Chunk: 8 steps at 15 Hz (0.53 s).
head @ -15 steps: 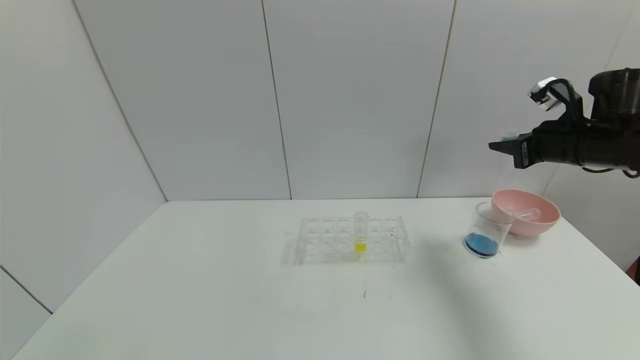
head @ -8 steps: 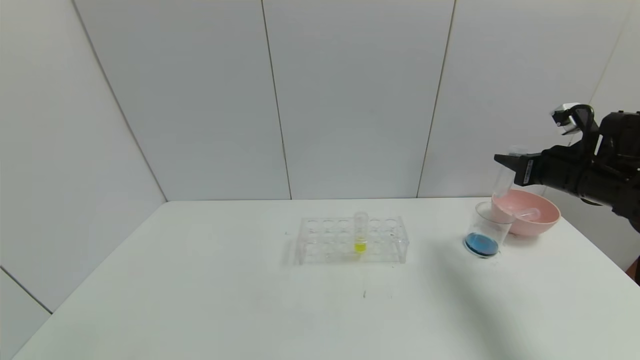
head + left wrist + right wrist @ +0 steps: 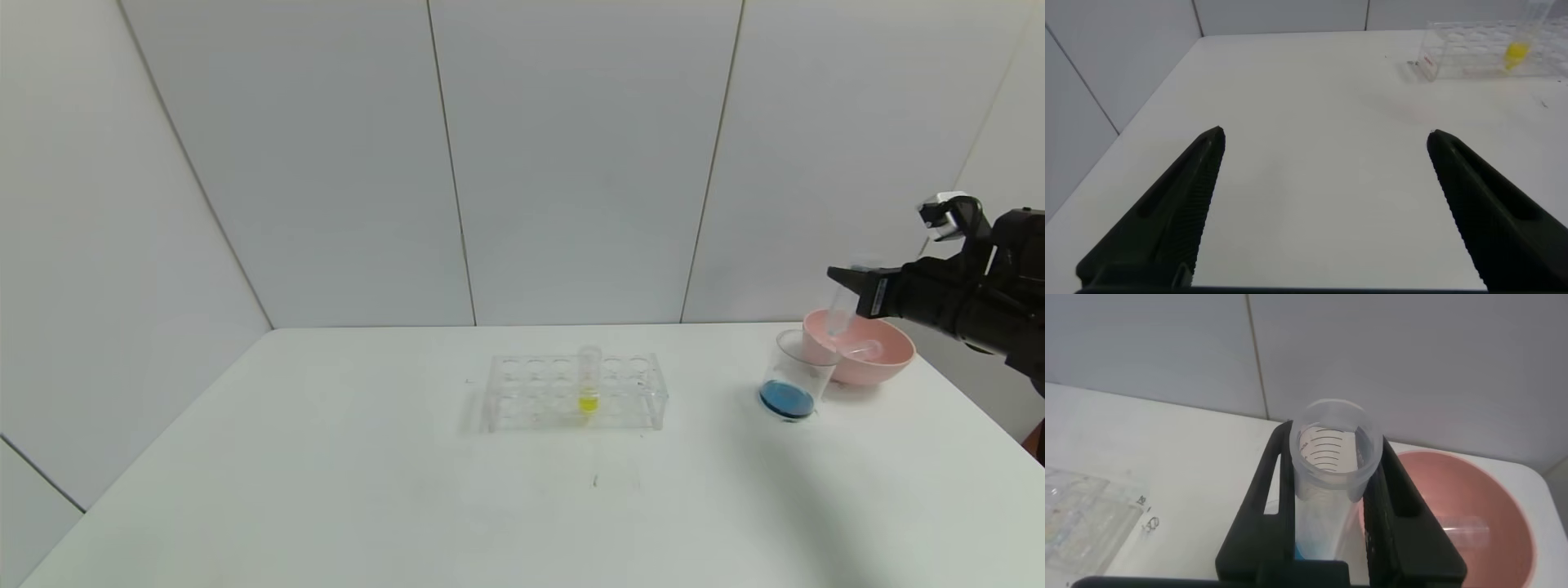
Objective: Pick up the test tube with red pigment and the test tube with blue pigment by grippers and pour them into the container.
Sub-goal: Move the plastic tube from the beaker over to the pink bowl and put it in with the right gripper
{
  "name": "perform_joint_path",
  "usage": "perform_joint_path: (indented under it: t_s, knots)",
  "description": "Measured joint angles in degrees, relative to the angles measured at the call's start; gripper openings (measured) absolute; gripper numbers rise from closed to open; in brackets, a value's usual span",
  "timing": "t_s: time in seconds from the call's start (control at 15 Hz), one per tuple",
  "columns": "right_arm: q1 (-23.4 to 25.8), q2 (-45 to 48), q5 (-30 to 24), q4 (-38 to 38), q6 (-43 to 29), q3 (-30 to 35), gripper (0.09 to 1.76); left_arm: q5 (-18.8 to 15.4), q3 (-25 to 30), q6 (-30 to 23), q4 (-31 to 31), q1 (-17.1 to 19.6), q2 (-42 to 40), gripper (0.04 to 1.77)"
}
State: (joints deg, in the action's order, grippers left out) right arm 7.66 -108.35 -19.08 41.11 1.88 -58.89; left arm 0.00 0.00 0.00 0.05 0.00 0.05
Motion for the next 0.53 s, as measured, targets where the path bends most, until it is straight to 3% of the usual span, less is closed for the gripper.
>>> perform_joint_path:
  t_s: [0.53]
  knots:
    - [8.5, -9.5, 0.4, 2.2, -1.4, -8.6, 0.53, 0.0, 0.0, 0.0, 0.0, 0.0, 0.0, 1.76]
